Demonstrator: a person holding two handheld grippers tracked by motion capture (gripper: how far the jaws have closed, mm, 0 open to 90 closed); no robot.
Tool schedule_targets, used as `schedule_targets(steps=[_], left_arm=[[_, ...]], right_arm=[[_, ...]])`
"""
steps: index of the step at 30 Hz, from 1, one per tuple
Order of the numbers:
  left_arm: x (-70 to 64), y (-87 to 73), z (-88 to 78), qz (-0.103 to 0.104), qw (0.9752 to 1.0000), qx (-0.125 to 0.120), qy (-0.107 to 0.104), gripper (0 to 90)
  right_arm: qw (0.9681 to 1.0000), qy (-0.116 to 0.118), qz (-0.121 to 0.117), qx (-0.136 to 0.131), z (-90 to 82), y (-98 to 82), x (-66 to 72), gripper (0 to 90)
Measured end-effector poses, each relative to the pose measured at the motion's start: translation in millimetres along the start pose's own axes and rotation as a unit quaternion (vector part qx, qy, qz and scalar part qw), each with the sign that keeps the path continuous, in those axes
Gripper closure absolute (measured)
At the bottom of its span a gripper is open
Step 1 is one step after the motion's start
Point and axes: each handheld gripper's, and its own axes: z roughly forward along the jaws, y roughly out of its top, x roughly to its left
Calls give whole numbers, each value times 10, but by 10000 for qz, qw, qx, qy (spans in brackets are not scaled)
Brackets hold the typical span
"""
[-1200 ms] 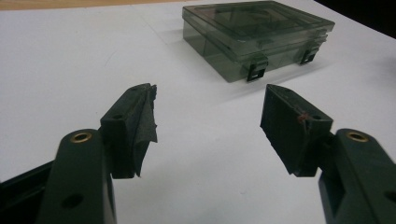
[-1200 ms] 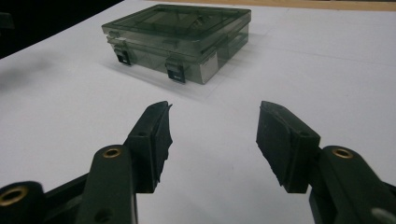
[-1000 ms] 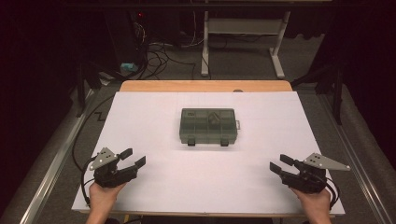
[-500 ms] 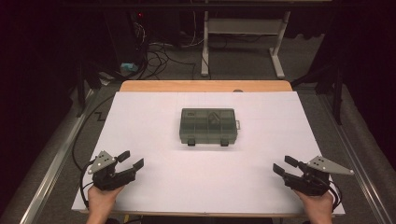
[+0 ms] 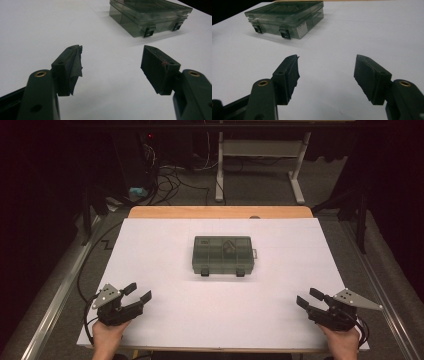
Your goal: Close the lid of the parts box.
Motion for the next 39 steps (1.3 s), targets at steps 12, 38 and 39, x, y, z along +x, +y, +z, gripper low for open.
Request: schedule_targets(steps=[12, 38, 39], left_arm=[[92, -38, 11, 73, 9997, -61, 239, 337], [268, 6, -24, -316, 9985, -164, 419, 332], [277, 10, -22, -386, 9982, -152, 426, 331]], right_arm=[[9998, -190, -16, 26, 12, -63, -56, 364], [9993, -353, 72, 84, 11, -124, -104, 368], [9993, -342, 74, 102, 13, -124, -107, 368]])
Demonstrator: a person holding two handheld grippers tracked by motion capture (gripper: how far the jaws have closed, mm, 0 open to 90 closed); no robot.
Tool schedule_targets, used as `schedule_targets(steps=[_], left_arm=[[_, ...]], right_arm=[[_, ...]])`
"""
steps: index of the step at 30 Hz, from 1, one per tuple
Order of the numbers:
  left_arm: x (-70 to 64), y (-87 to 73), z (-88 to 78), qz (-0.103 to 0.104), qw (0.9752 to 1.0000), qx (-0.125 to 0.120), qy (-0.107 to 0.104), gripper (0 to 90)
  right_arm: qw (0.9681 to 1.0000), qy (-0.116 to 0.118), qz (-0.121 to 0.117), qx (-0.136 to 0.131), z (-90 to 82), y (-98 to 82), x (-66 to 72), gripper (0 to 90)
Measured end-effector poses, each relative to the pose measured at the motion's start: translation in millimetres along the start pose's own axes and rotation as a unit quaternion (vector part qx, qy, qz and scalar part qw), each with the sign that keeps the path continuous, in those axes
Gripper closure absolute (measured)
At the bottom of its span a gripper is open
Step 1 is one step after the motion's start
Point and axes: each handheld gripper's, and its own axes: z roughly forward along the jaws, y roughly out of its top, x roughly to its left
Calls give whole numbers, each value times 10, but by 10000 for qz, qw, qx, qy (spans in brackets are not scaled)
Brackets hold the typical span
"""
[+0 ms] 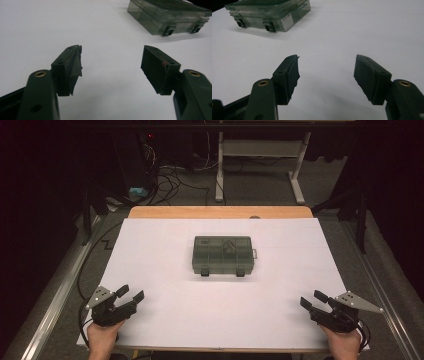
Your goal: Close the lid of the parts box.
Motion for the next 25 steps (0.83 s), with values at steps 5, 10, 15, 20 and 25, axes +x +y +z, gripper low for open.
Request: schedule_targets(steps=[5, 10, 15, 20, 25], left_arm=[[-10, -34, 17, 144, 9999, 74, 40, 332], [5, -27, 25, 78, 9999, 88, 62, 331], [4, -29, 30, 78, 9999, 100, 73, 332], [3, -28, 30, 69, 9999, 104, 57, 332], [-2, -30, 34, 57, 9999, 103, 47, 333]], right_arm=[[10000, 11, 54, 18, 2, 1, -11, 368], [10000, -20, 74, 8, 1, 4, -20, 368], [10000, -9, 74, 30, 5, 6, -24, 370], [10000, -5, 69, 33, 8, 7, -27, 370], [10000, 0, 70, 36, 9, 8, -27, 371]])
